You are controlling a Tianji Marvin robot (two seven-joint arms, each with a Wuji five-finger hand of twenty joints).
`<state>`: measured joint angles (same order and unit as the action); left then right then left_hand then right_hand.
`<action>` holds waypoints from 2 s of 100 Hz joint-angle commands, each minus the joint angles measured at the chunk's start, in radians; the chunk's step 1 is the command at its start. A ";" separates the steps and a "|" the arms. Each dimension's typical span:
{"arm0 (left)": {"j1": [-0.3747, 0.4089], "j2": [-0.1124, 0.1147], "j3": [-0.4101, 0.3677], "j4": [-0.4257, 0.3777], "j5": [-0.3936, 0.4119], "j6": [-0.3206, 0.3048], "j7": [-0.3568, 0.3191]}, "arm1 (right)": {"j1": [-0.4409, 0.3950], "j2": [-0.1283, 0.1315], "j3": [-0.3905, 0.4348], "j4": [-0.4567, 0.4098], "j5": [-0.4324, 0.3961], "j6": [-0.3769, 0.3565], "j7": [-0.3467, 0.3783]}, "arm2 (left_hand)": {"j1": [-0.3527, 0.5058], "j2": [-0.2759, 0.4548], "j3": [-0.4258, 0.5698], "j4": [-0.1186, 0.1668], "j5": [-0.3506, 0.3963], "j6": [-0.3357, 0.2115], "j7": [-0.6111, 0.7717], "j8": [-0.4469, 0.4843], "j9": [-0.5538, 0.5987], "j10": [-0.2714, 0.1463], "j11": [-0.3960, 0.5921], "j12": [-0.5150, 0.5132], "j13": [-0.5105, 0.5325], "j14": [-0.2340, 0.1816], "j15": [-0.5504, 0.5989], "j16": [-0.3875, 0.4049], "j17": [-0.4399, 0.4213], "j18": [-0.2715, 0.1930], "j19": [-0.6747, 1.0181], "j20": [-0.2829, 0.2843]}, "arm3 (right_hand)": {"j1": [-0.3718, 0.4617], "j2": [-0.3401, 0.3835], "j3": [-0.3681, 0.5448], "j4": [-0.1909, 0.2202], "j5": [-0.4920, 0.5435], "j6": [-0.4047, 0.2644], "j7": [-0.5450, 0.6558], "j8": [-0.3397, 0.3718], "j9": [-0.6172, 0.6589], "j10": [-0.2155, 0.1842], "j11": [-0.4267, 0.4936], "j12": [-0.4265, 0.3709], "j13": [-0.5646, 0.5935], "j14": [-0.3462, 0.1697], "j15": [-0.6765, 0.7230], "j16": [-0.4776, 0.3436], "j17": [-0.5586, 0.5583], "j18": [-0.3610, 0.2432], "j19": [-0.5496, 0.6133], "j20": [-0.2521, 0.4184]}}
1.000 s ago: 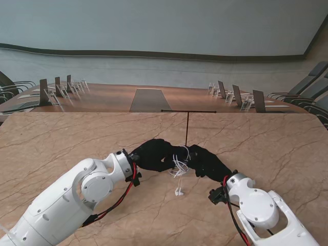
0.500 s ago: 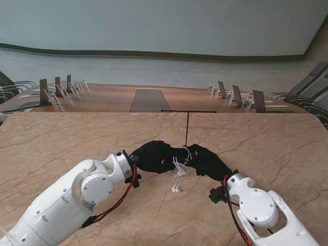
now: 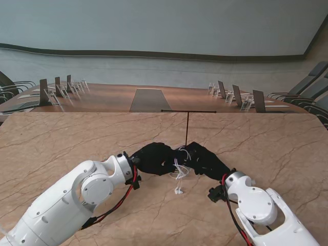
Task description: Take the wired earphone off the rack, coil the cable and place them on the table
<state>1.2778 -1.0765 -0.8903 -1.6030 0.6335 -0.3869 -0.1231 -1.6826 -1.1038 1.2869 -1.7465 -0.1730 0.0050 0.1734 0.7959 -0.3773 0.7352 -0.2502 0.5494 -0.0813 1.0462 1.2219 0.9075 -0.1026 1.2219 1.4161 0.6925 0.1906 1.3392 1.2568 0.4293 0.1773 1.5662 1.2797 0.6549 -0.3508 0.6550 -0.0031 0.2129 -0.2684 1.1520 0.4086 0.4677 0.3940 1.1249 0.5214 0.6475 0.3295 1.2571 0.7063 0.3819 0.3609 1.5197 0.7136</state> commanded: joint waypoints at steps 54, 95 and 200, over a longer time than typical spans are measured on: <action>0.011 0.002 0.004 -0.005 0.003 0.013 -0.011 | -0.015 -0.003 0.012 -0.002 -0.019 -0.032 -0.013 | 0.025 0.040 0.000 0.021 0.028 -0.045 0.113 0.060 0.011 0.005 0.023 0.012 0.000 -0.007 0.019 -0.001 0.001 -0.007 0.034 0.002 | 0.053 -0.011 -0.025 -0.028 0.190 -0.111 -0.078 -0.124 0.002 0.003 0.022 0.003 0.013 0.022 0.007 0.010 0.003 -0.069 0.030 0.030; 0.015 0.004 0.004 -0.007 0.008 0.018 -0.016 | -0.011 -0.001 0.013 0.004 -0.036 -0.040 -0.012 | 0.025 0.042 -0.001 0.022 0.027 -0.046 0.113 0.060 0.010 0.005 0.023 0.011 -0.001 -0.008 0.019 -0.001 0.000 -0.008 0.033 0.002 | 0.093 0.014 0.040 -0.020 0.315 -0.082 -0.016 -0.059 0.004 -0.002 0.031 0.012 0.024 0.011 0.014 0.009 0.012 -0.075 0.035 0.033; 0.011 -0.003 0.004 0.006 0.013 0.026 0.011 | 0.004 0.007 -0.020 0.002 -0.081 -0.072 -0.005 | 0.033 0.039 -0.010 0.023 0.033 -0.047 0.105 0.058 0.012 0.009 0.022 0.009 -0.001 -0.010 0.019 -0.002 0.001 -0.009 0.034 -0.001 | -0.012 -0.149 0.313 -0.011 0.425 0.033 -0.103 -0.089 0.100 -0.016 0.033 0.056 0.105 0.005 0.071 0.010 0.097 -0.060 0.080 0.043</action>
<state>1.2818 -1.0770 -0.8837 -1.5961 0.6458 -0.3597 -0.1067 -1.6717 -1.0985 1.2578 -1.7329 -0.2352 -0.0662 0.1615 0.7959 -0.3773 0.7352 -0.2501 0.5494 -0.0813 1.0462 1.2223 0.9062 -0.1010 1.2220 1.4161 0.6925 0.1906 1.3392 1.2568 0.4295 0.1773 1.5662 1.2792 0.6807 -0.5477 1.0265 -0.0170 0.6994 -0.1612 1.0538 0.3809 0.6405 0.3827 1.1502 0.5463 0.7867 0.3111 1.3202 0.7161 0.5245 0.3885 1.5819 0.7511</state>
